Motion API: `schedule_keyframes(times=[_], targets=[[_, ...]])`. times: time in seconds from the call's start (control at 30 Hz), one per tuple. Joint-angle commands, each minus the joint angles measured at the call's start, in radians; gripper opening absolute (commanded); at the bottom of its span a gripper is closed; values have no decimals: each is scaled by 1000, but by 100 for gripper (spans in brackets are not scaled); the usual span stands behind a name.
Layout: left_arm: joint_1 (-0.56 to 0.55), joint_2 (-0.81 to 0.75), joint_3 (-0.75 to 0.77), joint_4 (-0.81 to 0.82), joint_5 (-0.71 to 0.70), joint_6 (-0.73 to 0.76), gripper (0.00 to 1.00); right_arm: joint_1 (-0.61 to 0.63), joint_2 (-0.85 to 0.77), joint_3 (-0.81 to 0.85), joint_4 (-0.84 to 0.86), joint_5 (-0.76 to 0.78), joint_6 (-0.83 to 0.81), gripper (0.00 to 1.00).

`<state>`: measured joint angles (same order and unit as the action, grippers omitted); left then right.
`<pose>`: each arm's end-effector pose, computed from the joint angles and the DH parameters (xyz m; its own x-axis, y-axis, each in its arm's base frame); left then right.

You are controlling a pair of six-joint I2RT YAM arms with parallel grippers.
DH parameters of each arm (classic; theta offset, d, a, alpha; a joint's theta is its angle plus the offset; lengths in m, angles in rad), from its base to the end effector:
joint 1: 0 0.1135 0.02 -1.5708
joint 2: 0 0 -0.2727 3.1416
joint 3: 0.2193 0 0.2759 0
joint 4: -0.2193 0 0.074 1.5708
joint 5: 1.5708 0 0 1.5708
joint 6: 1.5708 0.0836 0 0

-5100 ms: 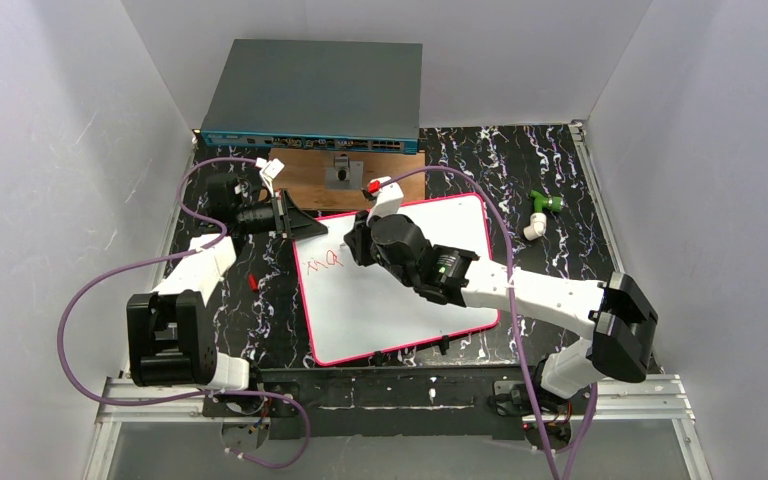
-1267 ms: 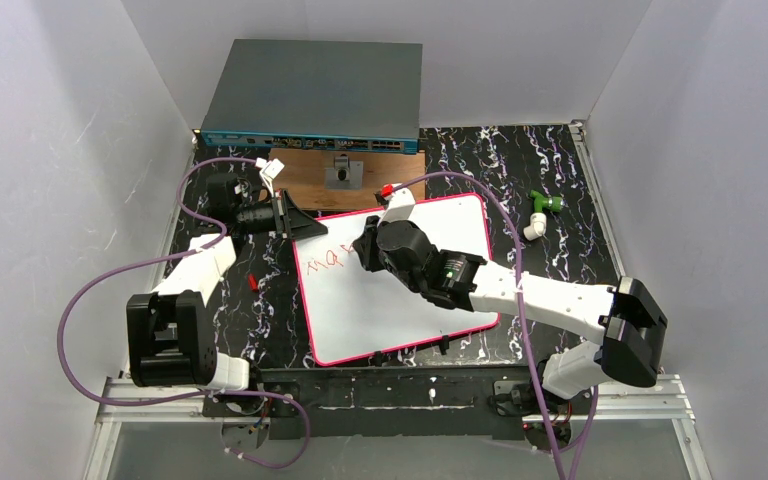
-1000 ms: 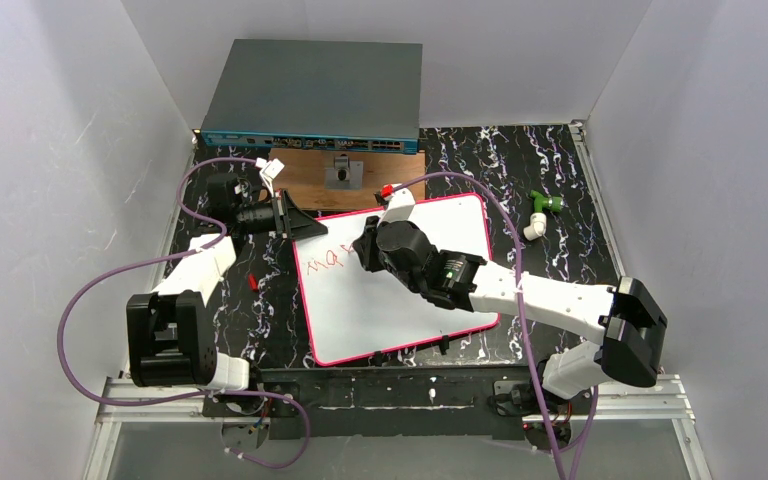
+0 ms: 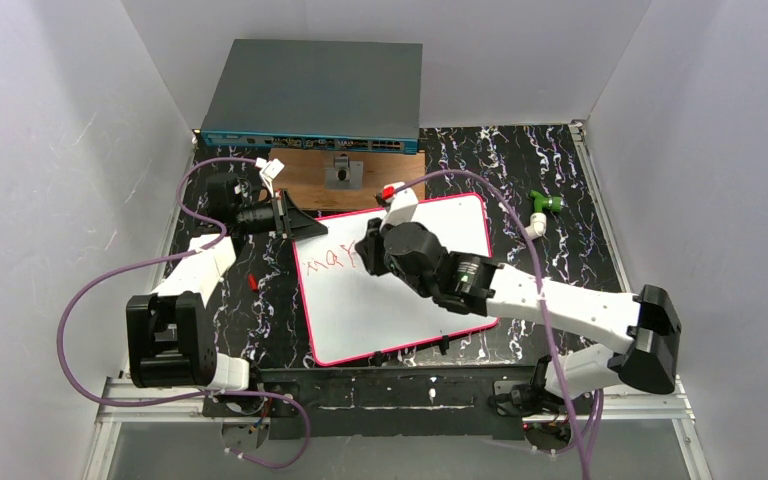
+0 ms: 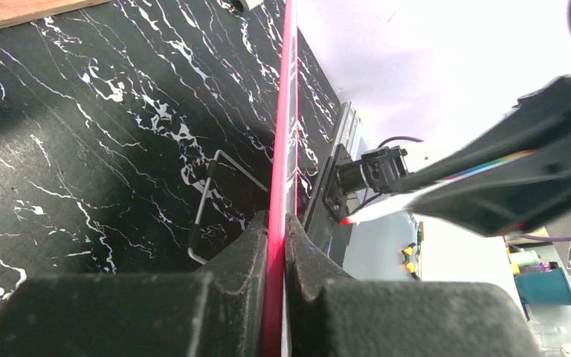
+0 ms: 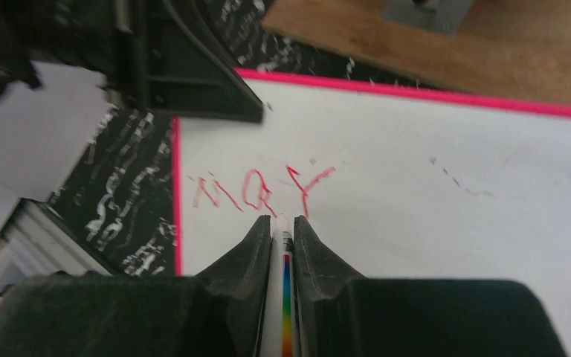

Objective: Write a sentence on the whiteboard

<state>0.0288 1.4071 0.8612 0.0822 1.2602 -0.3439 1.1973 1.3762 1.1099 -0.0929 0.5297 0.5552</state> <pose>0.3281 -0.0702 0.2495 -0.7049 -0.1234 -0.6985 0.6424 0.3063 -0.7025 0.1779 0.3381 0.3167 -0.4415 0.1200 -0.8892 -0.4685 0.8144 0.3425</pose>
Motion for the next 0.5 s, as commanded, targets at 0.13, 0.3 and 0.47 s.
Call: schedule_keyframes(times=[0.13, 0.3, 0.47], targets=[[-11, -27, 16, 9, -143, 129, 0, 28, -168, 181, 11, 9, -140, 1], [-11, -25, 16, 8, -145, 131, 0, 27, -212, 99, 0, 72, -176, 1], [-14, -24, 18, 7, -145, 130, 0, 14, -285, -49, 26, 157, -167, 1]])
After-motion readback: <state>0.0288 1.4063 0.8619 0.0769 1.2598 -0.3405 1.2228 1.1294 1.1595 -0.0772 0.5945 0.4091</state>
